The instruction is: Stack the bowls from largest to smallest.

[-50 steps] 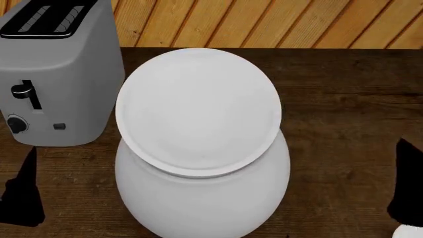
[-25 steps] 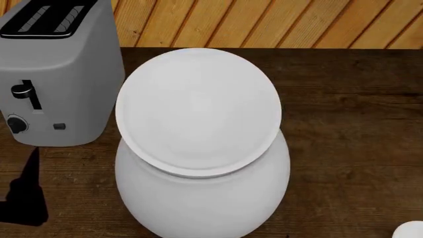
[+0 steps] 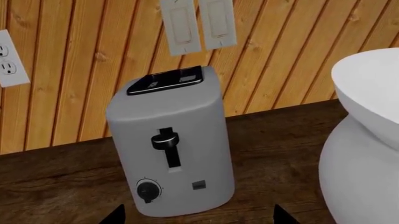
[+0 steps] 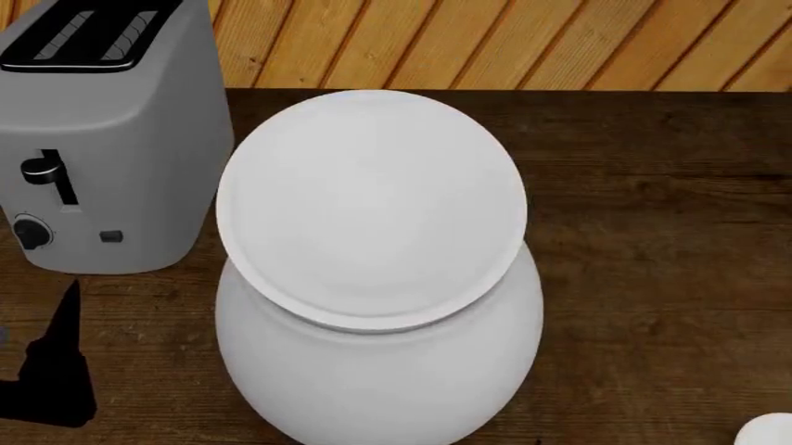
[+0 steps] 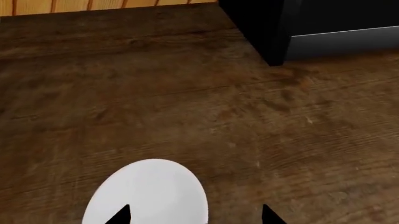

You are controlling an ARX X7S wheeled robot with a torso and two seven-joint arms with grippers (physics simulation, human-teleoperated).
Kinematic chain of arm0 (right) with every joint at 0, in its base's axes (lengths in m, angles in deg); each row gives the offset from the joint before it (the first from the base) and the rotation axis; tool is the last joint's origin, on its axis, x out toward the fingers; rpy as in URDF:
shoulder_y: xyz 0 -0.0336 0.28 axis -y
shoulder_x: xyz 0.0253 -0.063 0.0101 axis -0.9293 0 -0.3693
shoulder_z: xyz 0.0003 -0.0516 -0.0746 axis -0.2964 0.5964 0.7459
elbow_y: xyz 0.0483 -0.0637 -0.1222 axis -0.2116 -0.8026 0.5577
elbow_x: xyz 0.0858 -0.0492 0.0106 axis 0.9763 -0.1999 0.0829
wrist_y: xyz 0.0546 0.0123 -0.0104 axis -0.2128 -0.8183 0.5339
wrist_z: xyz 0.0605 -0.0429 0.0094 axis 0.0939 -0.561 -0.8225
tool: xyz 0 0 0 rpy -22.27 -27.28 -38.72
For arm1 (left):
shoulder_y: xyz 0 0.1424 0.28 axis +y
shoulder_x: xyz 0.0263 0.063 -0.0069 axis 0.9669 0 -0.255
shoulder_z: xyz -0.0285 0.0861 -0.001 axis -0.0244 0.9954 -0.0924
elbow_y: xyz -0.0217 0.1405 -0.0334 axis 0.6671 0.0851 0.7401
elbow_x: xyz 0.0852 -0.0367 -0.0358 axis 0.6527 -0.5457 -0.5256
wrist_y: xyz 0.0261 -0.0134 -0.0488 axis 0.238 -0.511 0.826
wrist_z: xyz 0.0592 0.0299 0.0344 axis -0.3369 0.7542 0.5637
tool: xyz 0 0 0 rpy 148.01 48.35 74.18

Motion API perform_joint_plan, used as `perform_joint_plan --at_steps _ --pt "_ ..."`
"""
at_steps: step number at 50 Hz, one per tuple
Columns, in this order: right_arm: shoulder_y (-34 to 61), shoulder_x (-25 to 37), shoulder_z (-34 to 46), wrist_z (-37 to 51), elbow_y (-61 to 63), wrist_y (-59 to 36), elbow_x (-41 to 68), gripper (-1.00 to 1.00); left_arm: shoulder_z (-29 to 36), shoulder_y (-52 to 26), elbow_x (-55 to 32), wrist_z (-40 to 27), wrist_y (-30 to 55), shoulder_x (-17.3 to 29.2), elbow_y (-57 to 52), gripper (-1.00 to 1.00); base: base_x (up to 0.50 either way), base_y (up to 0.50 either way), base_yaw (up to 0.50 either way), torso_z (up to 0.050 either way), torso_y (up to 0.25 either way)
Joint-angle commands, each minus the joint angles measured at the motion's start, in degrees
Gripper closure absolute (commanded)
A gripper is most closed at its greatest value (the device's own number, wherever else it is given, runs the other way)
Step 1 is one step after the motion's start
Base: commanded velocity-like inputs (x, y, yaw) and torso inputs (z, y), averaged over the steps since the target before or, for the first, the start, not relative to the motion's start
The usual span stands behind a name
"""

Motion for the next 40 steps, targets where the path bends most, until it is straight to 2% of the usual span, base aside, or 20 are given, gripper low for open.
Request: perform_joint_plan --at_steps 1,5,12,29,40 --pt "2.7 0.0 8.5 -0.4 -3.1 2.6 -4.5 -1.00 -0.5 0.2 -0.6 -0.2 0.1 0.3 -0.1 -1.00 0.00 0.00 0.00 0.000 0.000" --pt "4.3 -0.5 10.1 0.1 -4.2 3.1 -4.8 -1.00 -0.1 0.1 -0.7 -0.3 0.3 0.2 -0.3 -1.00 0.00 0.00 0.00 0.000 0.000" --pt "7.4 -0.9 17.4 -1.3 -8.9 6.4 -9.0 -1.00 0.2 0.4 -0.4 -0.2 -0.4 0.4 0.2 -1.00 0.00 0.00 0.00 0.000 0.000" --pt "6.6 -1.5 20.3 0.9 -10.9 6.7 -11.7 -1.00 0.4 0.2 -1.0 -0.6 -0.3 0.5 0.3 -1.00 0.00 0.00 0.00 0.000 0.000" --pt "5.7 -2.6 22.4 -0.8 -13.5 9.1 -13.3 -1.00 0.6 0.2 -0.9 -0.6 -0.8 0.7 0.8 -1.00 0.00 0.00 0.00 0.000 0.000"
